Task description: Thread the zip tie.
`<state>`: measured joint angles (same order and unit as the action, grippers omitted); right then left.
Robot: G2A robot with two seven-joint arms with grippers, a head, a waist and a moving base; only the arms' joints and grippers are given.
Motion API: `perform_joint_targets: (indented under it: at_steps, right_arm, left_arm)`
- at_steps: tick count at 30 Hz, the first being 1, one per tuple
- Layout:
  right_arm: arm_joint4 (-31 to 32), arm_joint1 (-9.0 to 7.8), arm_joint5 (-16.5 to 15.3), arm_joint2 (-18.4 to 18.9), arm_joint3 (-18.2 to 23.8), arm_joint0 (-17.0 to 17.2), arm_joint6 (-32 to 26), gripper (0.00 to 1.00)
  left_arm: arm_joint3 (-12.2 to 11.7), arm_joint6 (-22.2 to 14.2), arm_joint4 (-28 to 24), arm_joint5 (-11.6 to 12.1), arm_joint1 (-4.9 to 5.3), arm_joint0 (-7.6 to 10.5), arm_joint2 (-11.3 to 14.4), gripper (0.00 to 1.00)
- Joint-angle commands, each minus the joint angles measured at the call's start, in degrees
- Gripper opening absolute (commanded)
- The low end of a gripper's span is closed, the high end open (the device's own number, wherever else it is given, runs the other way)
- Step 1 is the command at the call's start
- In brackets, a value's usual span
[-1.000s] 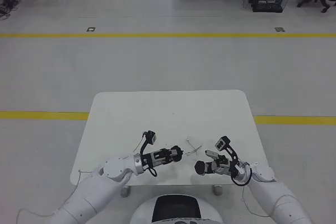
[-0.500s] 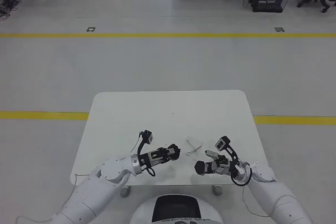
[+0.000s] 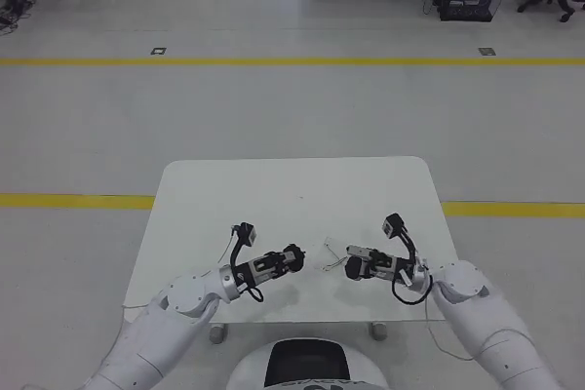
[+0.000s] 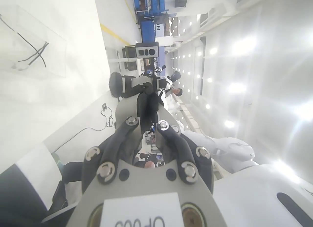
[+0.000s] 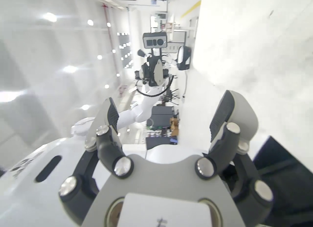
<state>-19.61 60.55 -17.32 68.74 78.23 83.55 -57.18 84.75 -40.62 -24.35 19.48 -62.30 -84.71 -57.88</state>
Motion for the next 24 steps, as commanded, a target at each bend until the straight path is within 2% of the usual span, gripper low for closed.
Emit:
perform_joint_targets:
  at_steps: [1, 2, 5, 6, 8, 18, 20, 22, 24]
  right_arm:
    - [4.8, -0.19, 1.6, 0.3, 2.6, -0.4, 2.3, 1.0]
    - [6.4, -0.25, 2.2, 0.3, 3.6, -0.8, 2.9, 1.0]
    - [16.5, -0.43, 4.1, -0.6, 6.4, -2.9, 6.0, 1.0]
    - [21.1, -0.41, 4.4, -1.5, 7.6, -3.6, 7.6, 1.0]
    - [24.7, -0.32, 4.1, -2.8, 8.8, -4.0, 8.4, 1.0]
    - [24.7, -0.32, 4.1, -2.8, 8.8, -4.0, 8.4, 1.0]
    - [24.9, -0.32, 4.1, -2.8, 8.8, -4.0, 8.7, 1.0]
    - [28.1, -0.42, 5.0, -3.1, 9.5, -4.3, 9.1, 1.0]
    - [33.5, -0.59, 7.3, -3.6, 10.6, -5.7, 8.0, 1.0]
  left_arm:
    - [0.0, -0.2, 0.2, 0.0, -0.04, -0.27, -0.4, 0.0]
    - [0.0, -0.3, 0.3, 0.0, -0.04, -0.4, -0.7, 0.0]
    - [0.1, -0.4, 0.7, 0.0, -0.02, -0.85, -1.6, 0.0]
    - [0.2, -0.5, 0.7, 0.0, -0.01, -1.03, -2.0, 0.0]
    - [0.4, -0.7, 0.7, 0.0, -0.01, -1.28, -2.4, 0.0]
    - [0.6, -0.6, 0.7, -0.1, -0.03, -1.4, -2.5, 0.0]
    - [0.8, -0.8, 1.1, -0.4, -0.11, -0.96, -1.8, 0.0]
    - [0.5, -1.7, 0.7, 0.0, -0.16, -0.49, -1.4, 0.0]
    - [0.9, -2.6, 1.0, 0.0, -0.19, 0.07, -1.1, 0.0]
